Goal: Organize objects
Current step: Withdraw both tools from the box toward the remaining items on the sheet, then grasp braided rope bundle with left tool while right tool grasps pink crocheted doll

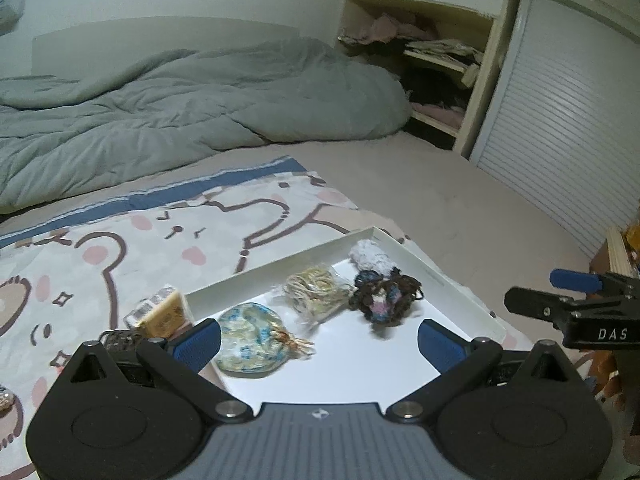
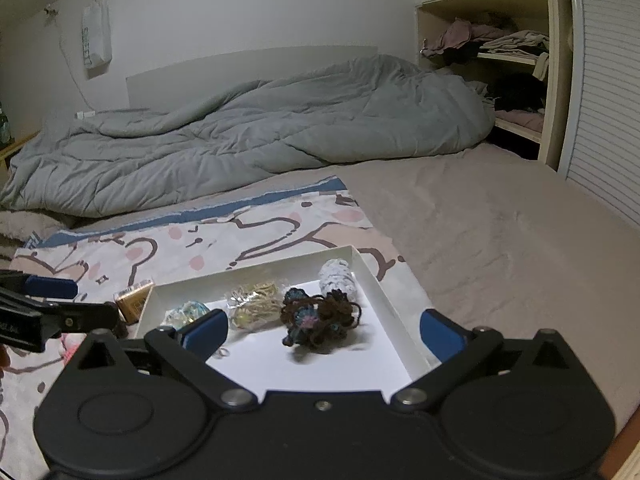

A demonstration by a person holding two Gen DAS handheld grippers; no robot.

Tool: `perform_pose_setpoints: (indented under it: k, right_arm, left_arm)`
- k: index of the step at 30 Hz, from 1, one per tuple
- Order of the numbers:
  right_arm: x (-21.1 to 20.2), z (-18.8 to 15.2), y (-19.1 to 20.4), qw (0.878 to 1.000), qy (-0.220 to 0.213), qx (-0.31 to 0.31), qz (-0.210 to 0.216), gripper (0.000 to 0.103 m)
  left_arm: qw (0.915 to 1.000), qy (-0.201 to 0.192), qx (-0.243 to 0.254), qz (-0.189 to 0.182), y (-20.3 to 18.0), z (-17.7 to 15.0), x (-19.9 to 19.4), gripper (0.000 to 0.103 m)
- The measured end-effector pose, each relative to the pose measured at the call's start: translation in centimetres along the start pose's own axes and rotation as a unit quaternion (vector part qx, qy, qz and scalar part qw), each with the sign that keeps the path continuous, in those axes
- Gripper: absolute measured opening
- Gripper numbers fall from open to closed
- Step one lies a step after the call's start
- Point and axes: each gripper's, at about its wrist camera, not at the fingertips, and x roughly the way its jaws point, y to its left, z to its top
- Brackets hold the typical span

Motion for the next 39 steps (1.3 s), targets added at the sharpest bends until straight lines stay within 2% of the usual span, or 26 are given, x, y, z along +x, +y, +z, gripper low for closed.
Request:
perform_pose_setpoints:
  k: [13, 21, 31, 39]
  right_arm:
    - [0.8, 0.4, 4.0, 1.0, -0.002, -0.01, 0.019, 0.103]
    - [1.5, 0.8, 7.8, 0.999, -0.004, -0.015, 0.05, 0.103]
    - [2.6, 1.7, 14.1, 0.993, -0.006, -0.058, 0.1, 0.103]
    - [3.5, 2.0, 18.9, 0.986, 0.003, -0.114, 0.125, 0.103]
  left_arm:
    - [0.9976, -0.022, -0.025, 0.06, 5.8, -0.6, -4.1, 0.103]
    - [0.9928, -0.035, -0.051, 0.103, 10.6, -1.7, -7.2, 0.103]
    - [0.9847, -0.049, -0.059, 0.156, 15.6, -2.6, -10.9, 0.103]
    - [0.9806, -0.047, -0.062, 0.18, 18.7, -3.6, -12.8, 0.103]
